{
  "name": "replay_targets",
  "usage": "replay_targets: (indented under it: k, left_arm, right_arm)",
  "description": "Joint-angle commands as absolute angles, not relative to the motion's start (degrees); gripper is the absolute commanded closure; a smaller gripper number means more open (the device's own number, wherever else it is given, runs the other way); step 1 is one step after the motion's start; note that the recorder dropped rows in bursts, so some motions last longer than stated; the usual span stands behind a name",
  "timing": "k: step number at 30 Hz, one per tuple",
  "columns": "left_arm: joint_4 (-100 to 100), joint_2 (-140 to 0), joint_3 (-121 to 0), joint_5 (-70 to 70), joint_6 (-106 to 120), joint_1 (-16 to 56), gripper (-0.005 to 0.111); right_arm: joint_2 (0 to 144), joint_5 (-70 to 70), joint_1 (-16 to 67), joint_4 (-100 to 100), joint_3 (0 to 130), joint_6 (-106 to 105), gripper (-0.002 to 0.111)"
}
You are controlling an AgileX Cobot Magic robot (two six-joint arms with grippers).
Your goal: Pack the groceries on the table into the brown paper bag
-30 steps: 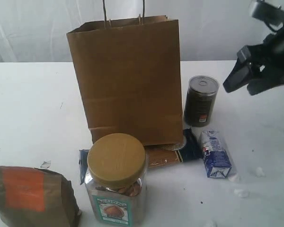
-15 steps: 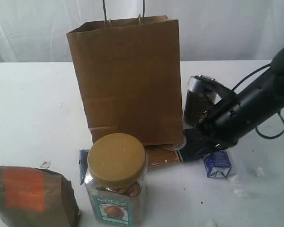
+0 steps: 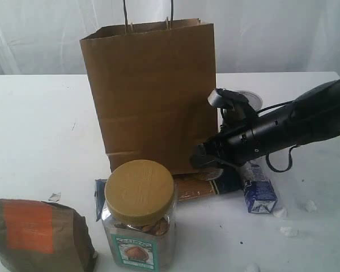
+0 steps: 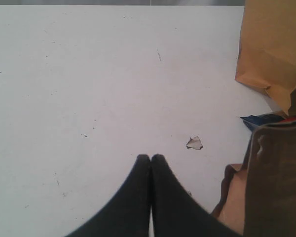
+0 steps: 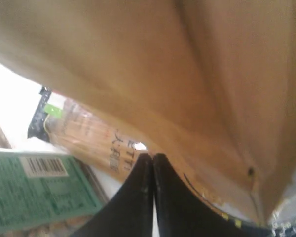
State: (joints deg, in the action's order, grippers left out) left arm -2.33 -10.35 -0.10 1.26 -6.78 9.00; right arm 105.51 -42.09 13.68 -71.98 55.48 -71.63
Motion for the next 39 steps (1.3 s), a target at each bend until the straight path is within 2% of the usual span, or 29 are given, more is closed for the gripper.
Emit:
replay_targets:
  k: [1, 17, 25, 30, 36, 39]
  left_arm:
    - [-2.91, -10.03, 0.00, 1.40, -7.10, 9.43, 0.107]
    - [-2.91, -10.03, 0.00, 1.40, -7.10, 9.43, 0.107]
    - [-2.91, -10.03, 0.00, 1.40, -7.10, 9.43, 0.107]
    - [-2.91, -10.03, 0.00, 1.40, -7.10, 9.43, 0.107]
    - [-2.91, -10.03, 0.00, 1.40, -7.10, 9.43, 0.107]
    - [-2.91, -10.03, 0.00, 1.40, -7.10, 9.43, 0.107]
  right_arm:
    - [107.47, -40.43, 13.74, -76.35, 55.21, -75.64, 0.108]
    - [112.69, -29.44, 13.74, -86.29, 55.32, -84.06, 0.108]
    - [115.43, -30.41, 13.74, -93.03, 55.42, -88.68, 0.108]
    - [114.69, -37.05, 13.74, -92.92, 55.31, -88.68, 0.108]
    - [114.65, -29.63, 13.74, -99.95, 56.23, -93.92, 0.108]
    - [116.35, -31.05, 13.74, -99.95, 58.87, -93.92, 0.108]
